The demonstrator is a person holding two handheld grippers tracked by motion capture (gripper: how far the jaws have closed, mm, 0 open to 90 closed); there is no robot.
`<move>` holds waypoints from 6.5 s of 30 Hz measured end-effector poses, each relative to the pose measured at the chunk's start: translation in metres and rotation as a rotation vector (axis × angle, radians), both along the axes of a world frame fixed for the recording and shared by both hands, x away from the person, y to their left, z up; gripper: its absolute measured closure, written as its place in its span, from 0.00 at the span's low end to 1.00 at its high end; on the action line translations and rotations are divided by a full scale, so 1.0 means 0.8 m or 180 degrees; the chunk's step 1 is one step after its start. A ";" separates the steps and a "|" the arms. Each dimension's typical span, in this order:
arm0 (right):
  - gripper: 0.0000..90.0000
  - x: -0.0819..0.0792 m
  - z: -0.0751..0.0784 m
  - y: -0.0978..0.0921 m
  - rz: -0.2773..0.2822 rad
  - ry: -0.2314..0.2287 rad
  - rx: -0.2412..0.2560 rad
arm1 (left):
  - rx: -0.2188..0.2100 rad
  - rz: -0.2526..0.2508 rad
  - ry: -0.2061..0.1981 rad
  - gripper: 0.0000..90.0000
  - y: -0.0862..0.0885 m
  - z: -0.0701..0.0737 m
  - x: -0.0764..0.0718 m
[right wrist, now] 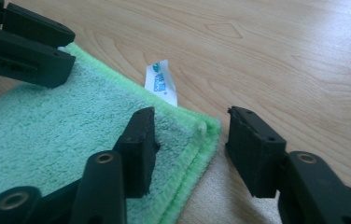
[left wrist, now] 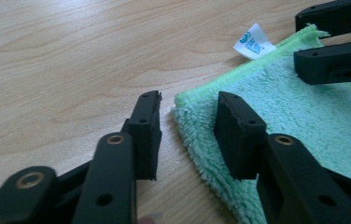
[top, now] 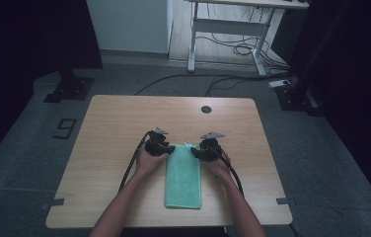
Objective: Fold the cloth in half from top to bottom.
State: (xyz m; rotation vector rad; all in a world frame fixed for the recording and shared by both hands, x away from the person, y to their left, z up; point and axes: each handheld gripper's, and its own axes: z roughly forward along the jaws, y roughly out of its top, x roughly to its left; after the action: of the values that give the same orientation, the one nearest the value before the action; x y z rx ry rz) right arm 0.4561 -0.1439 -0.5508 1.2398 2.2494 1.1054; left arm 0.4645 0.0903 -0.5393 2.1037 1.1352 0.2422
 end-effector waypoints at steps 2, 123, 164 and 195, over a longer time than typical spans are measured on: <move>0.62 0.000 0.000 0.001 0.0034 -0.0001 -0.0017 | -0.0016 -0.0038 0.0001 0.74 -0.001 -0.001 -0.001; 0.94 -0.085 0.065 -0.015 0.0577 -0.0539 0.0303 | -0.0042 -0.0530 -0.0741 0.94 0.023 0.068 -0.093; 0.88 -0.165 0.012 -0.031 0.0799 -0.0314 0.0372 | -0.0062 -0.0703 -0.0502 0.87 0.026 0.009 -0.180; 0.58 -0.165 0.003 0.004 0.0808 -0.0136 0.0056 | 0.0054 -0.0766 -0.0417 0.73 -0.002 -0.001 -0.164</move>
State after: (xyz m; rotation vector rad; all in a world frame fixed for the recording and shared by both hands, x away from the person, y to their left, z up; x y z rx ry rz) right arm 0.3239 -0.1406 -0.5481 0.9450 2.4177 1.2295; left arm 0.3336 0.0891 -0.5404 2.1813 0.7982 0.2714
